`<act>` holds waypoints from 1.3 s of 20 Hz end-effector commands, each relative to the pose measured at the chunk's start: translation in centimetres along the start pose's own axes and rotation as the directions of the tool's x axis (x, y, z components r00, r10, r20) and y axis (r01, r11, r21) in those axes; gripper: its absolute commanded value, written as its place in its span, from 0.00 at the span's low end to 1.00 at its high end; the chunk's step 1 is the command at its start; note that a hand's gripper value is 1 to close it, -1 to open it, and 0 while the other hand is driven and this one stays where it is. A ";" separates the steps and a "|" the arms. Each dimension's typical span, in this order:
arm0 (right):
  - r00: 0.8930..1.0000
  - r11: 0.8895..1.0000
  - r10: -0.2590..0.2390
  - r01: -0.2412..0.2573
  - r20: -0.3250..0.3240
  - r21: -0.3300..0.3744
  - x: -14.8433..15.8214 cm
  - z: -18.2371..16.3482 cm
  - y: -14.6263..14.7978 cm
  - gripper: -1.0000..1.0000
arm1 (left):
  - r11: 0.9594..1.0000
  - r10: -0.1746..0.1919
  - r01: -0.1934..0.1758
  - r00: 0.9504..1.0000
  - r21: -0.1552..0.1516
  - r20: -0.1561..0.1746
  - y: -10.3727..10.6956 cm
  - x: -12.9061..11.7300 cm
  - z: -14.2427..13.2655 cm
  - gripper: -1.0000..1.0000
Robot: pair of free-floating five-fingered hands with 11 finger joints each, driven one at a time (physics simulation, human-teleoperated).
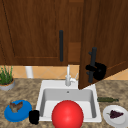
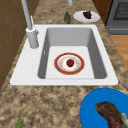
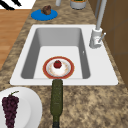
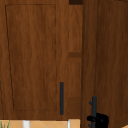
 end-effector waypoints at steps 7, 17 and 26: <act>1.000 0.999 0.011 -0.011 0.006 0.049 -0.9 -1.3 -5.4 1.00 | 1.000 0.000 0.000 1.000 0.000 0.000 0.0 0.0 0.0 0.50; 0.999 0.991 0.034 -0.036 0.024 0.128 -0.9 -1.2 -9.5 1.00 | 1.000 0.000 0.000 1.000 0.000 0.000 0.0 0.0 0.0 0.50; 0.998 0.978 0.054 -0.061 0.041 0.201 -1.2 -1.5 -13.7 1.00 | 1.000 0.000 0.000 1.000 0.000 0.000 0.0 0.0 0.0 0.50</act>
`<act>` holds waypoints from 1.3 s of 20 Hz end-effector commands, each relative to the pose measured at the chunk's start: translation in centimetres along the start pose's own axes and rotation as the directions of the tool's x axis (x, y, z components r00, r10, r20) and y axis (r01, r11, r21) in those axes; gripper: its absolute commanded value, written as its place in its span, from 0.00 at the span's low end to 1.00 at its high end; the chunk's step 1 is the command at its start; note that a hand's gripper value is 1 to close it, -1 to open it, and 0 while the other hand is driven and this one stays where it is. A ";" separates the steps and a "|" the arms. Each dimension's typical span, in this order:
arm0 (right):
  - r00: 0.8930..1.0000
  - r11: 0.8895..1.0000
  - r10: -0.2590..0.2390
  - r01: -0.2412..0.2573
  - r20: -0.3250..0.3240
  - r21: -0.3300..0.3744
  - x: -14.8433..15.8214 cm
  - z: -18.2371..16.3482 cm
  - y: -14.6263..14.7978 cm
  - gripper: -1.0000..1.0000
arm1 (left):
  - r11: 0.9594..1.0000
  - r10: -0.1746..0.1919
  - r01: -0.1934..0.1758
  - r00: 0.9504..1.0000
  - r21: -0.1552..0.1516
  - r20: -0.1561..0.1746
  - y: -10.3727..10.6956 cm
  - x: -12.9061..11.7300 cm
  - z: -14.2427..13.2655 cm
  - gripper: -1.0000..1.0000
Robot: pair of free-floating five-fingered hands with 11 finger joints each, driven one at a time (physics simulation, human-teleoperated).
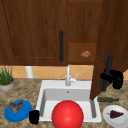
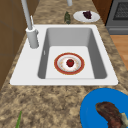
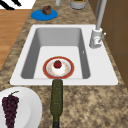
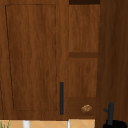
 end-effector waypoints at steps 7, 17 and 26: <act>1.000 0.999 0.013 -0.014 0.011 0.053 -1.0 -0.7 -6.0 1.00 | 1.000 0.000 0.000 1.000 0.000 0.000 0.0 0.0 0.0 0.50; 0.998 0.989 0.047 -0.052 0.041 0.141 -1.4 -0.6 -11.6 1.00 | 1.000 0.000 0.000 1.000 0.000 0.000 0.0 0.0 0.0 0.50; 0.993 0.974 0.084 -0.100 0.088 0.204 -1.8 -0.9 -17.2 1.00 | 1.000 0.000 0.000 1.000 0.000 0.000 0.0 0.0 0.0 0.50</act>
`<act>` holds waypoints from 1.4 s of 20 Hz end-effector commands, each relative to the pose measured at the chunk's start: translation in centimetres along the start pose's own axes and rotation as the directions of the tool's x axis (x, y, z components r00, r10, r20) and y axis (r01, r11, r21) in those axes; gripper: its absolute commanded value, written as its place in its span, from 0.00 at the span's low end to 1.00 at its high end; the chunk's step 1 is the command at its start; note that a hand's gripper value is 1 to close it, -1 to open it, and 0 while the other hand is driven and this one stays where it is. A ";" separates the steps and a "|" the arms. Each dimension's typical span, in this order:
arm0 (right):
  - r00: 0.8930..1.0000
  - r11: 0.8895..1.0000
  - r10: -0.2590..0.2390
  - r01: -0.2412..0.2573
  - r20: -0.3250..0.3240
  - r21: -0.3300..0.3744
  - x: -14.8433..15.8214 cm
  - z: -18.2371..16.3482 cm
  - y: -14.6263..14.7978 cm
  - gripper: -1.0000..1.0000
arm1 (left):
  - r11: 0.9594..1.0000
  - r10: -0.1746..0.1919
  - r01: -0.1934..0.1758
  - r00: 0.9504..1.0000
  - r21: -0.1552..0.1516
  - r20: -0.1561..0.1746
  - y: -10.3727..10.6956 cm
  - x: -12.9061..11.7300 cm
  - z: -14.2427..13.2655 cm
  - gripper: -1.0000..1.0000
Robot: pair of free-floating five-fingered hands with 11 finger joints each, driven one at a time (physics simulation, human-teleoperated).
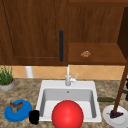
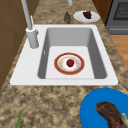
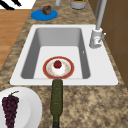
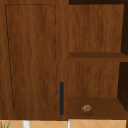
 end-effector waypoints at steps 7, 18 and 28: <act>0.999 0.999 0.013 -0.015 0.036 0.052 -2.2 -0.7 -6.7 1.00 | 1.000 0.000 0.000 1.000 0.000 0.000 0.0 0.0 0.0 0.50; 0.996 0.983 0.039 -0.054 0.084 0.177 -2.5 -1.8 -12.2 1.00 | 1.000 0.000 0.000 1.000 0.000 0.000 0.0 0.0 0.0 0.50; 0.994 0.969 0.032 -0.056 0.103 0.241 -3.4 -2.9 -15.9 1.00 | 1.000 0.000 0.000 1.000 0.000 0.000 0.0 0.0 0.0 0.50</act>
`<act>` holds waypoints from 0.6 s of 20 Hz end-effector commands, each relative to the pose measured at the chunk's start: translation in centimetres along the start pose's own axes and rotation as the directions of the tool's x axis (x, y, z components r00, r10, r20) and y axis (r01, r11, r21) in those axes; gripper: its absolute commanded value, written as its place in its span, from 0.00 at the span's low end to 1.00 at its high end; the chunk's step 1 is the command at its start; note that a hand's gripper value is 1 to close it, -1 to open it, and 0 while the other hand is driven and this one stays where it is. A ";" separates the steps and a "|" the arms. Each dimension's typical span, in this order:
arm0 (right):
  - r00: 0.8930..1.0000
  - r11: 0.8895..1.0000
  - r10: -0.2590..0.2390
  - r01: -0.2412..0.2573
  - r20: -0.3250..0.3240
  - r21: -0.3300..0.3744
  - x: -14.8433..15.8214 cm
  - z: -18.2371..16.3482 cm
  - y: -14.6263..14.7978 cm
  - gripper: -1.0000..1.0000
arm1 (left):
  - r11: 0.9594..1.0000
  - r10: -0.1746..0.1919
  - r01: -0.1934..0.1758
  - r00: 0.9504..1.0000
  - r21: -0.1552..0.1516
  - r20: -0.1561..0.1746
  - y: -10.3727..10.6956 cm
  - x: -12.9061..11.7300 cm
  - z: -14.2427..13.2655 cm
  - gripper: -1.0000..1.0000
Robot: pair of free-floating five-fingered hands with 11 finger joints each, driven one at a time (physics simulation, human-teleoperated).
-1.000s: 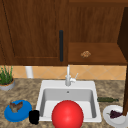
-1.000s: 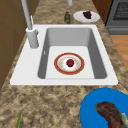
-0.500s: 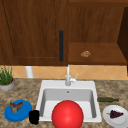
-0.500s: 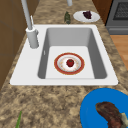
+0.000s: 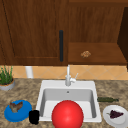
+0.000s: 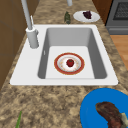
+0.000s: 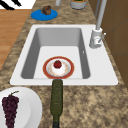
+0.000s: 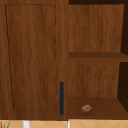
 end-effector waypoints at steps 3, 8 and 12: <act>1.000 0.999 -0.016 0.016 0.010 0.039 -1.8 -0.9 -3.0 1.00 | 1.000 0.000 0.000 1.000 0.000 0.000 0.0 0.0 0.0 0.50; 1.000 0.996 -0.002 0.000 0.023 0.084 -2.0 -1.1 -5.0 1.00 | 1.000 0.000 0.000 1.000 0.000 0.000 0.0 0.0 0.0 0.50; 0.999 0.995 0.009 -0.014 0.041 0.102 -2.4 -1.0 -6.9 0.00 | 1.000 0.000 0.000 1.000 0.000 0.000 0.0 0.0 0.0 0.50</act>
